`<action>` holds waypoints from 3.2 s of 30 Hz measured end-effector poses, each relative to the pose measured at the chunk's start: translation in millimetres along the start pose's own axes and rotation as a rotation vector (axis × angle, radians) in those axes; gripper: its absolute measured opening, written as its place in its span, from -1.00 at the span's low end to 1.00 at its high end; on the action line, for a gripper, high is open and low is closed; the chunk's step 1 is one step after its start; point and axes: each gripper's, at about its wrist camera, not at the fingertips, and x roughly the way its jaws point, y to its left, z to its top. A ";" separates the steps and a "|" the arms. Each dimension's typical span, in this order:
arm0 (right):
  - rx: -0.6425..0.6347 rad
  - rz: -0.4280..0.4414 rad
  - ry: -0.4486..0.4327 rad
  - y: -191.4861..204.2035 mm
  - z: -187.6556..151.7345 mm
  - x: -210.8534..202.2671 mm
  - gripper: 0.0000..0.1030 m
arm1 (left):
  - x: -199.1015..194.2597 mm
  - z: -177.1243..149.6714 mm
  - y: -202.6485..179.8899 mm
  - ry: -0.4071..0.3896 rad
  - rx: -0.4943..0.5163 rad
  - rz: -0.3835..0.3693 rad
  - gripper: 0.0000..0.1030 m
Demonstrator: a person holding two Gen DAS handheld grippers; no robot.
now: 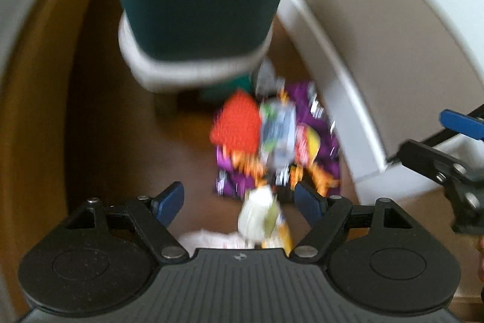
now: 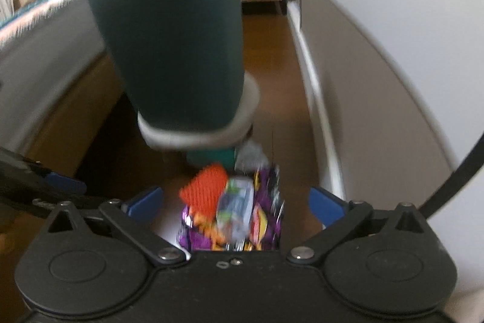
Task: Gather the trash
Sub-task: 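Move both tools back down toward the remaining trash pile, then lower the left tool onto the orange snack wrapper while the right tool grips the yellow juice box, then lift the orange wrapper with the left tool while the right tool carries the juice box to the wastebasket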
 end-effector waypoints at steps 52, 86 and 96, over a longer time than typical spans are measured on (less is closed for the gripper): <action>0.094 0.070 0.660 37.7 -161.1 220.2 0.11 | 206.0 -140.7 1.0 0.281 0.215 -0.057 0.05; 0.186 -0.070 0.395 9.3 -99.9 53.8 -0.02 | 86.8 -89.3 -11.9 0.188 0.207 -0.162 -0.33; 0.198 -0.069 0.105 0.6 -16.2 -16.1 -0.02 | 0.4 -17.6 -6.8 -0.052 0.096 -0.138 -0.33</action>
